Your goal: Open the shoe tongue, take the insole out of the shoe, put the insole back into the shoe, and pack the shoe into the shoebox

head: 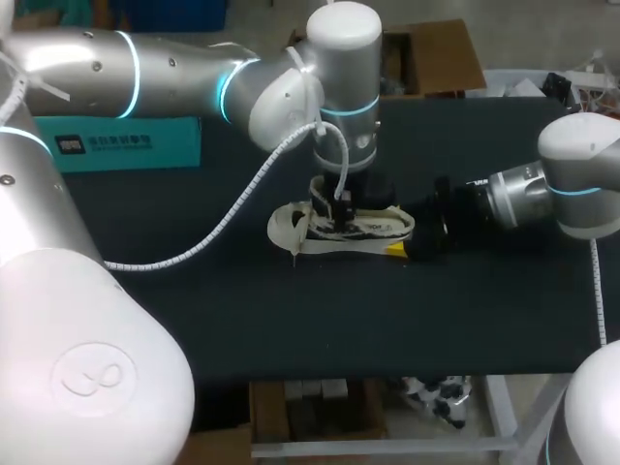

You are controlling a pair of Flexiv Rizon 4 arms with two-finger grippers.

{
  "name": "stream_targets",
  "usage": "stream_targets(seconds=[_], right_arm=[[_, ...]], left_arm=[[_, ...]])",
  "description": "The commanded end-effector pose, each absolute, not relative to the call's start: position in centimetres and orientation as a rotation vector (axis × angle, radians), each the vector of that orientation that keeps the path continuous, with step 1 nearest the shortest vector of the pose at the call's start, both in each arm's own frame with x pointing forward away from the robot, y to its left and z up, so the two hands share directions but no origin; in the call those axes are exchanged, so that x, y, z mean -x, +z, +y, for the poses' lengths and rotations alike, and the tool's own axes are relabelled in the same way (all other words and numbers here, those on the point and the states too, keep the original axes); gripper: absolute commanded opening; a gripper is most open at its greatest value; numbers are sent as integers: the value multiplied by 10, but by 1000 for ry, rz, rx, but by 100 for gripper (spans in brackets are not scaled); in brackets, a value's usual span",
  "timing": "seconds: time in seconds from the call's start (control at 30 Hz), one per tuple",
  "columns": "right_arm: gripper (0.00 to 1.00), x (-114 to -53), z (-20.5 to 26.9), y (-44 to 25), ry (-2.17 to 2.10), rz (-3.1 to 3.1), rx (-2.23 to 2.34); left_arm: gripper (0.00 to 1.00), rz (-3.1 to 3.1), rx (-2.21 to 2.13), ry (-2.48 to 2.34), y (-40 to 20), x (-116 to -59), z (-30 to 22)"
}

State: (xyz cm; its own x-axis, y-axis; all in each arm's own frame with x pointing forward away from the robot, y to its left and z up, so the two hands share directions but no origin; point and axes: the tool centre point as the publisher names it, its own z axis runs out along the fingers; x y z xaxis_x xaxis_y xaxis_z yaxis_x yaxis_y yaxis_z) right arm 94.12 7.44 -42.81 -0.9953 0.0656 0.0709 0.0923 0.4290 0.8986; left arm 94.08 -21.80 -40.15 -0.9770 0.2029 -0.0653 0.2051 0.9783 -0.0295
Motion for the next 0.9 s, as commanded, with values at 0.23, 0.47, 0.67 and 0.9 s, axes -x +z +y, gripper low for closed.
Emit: stream_targets(seconds=[0.23, 0.47, 0.67, 0.9], right_arm=[[0, -942, 74, -433, -1662, -2629, 141], [0, -942, 74, -433, -1662, -2629, 141], [0, -942, 74, -433, -1662, -2629, 141], [0, -942, 74, -433, -1662, -2629, 141]], left_arm=[[39, 2872, -283, -41, -524, -975, -228], [32, 2818, -257, -14, -536, -1004, -230], [0, 2813, -235, -31, -526, -1020, -231], [0, 2846, -274, -125, -480, -1013, -230]])
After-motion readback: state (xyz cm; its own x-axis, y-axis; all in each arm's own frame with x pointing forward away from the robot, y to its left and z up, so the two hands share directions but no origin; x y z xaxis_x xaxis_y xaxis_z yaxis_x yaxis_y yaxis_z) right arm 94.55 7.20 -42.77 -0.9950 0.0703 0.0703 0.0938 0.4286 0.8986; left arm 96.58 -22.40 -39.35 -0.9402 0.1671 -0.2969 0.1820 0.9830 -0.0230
